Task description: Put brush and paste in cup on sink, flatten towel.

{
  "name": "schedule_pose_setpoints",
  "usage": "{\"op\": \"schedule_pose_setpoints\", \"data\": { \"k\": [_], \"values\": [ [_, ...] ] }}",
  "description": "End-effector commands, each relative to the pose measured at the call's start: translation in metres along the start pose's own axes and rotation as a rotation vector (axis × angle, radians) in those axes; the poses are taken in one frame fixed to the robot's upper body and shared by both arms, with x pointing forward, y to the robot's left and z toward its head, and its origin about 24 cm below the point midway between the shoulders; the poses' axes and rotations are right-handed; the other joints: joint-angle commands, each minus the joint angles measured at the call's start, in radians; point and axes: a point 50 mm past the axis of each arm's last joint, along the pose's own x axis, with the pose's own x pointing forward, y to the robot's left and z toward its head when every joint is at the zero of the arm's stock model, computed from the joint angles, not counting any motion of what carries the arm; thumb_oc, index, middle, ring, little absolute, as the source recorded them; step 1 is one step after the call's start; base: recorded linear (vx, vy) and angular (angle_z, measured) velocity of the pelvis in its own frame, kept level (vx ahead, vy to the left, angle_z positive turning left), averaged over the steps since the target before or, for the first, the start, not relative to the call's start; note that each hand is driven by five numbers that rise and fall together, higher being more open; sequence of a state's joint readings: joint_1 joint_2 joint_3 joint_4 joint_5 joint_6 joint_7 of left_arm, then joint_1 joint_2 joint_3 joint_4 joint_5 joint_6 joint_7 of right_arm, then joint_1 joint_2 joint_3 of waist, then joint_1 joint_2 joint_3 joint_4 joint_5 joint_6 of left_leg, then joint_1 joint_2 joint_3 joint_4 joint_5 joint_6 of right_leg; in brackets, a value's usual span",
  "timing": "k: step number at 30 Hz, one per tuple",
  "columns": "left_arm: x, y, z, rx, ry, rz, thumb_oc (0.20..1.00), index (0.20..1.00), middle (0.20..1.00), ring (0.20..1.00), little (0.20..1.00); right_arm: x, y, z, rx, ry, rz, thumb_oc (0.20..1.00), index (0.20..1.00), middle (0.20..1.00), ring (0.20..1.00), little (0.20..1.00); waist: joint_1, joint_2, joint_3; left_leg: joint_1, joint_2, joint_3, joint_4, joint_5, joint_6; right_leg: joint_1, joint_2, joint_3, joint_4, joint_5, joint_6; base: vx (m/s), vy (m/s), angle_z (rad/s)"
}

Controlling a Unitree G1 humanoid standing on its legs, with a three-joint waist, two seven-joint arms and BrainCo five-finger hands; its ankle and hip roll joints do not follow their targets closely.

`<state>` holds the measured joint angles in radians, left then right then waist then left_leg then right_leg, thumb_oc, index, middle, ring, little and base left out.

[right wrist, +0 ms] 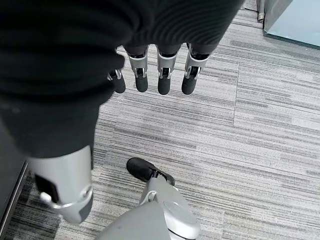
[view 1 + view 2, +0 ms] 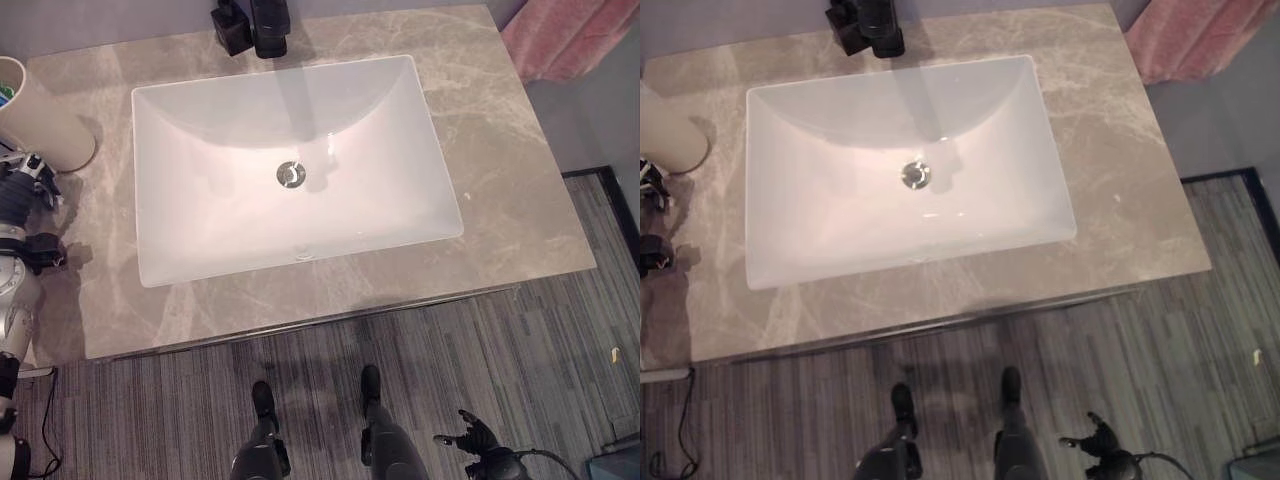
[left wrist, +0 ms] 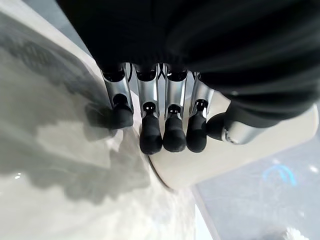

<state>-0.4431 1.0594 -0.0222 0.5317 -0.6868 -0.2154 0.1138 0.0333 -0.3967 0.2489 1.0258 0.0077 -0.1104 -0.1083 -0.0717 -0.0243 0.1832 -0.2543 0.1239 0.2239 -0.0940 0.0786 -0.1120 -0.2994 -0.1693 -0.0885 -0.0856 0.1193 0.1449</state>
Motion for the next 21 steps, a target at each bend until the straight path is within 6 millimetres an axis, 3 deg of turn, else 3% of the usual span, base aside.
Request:
{"op": "schedule_pose_setpoints", "data": {
  "k": [1,11,21],
  "values": [
    [0.008,0.016,0.011,0.065,-0.033,0.056,0.2,0.2,0.2,0.2,0.2,0.001,-0.018,0.005,-0.007,-0.032,-0.043,1.0,1.0,1.0,1.0,1.0,-0.01,0.006,0.0,-0.037,-0.012,-0.079,0.007,0.047,-0.005,-0.001,-0.042,-0.009,-0.002,0.053,0.06,0.0,0.0,0.0],
    [0.018,0.01,0.024,0.061,-0.076,0.066,0.2,0.2,0.2,0.2,0.2,0.003,-0.023,0.028,0.0,-0.127,-0.052,1.0,1.0,1.0,1.0,1.0,-0.016,-0.004,0.013,-0.087,-0.008,-0.081,0.007,0.057,-0.009,-0.058,-0.035,0.004,-0.002,0.065,0.063,0.0,0.0,0.0],
    [0.03,0.01,0.037,0.056,-0.104,0.107,0.2,0.2,0.2,0.2,0.2,0.003,-0.023,0.031,0.008,-0.142,-0.053,1.0,1.0,1.0,1.0,1.0,-0.024,-0.014,0.022,-0.121,0.002,-0.082,0.007,0.061,-0.014,-0.095,-0.028,0.007,-0.002,0.07,0.068,0.0,0.0,0.0]
  ]
}}
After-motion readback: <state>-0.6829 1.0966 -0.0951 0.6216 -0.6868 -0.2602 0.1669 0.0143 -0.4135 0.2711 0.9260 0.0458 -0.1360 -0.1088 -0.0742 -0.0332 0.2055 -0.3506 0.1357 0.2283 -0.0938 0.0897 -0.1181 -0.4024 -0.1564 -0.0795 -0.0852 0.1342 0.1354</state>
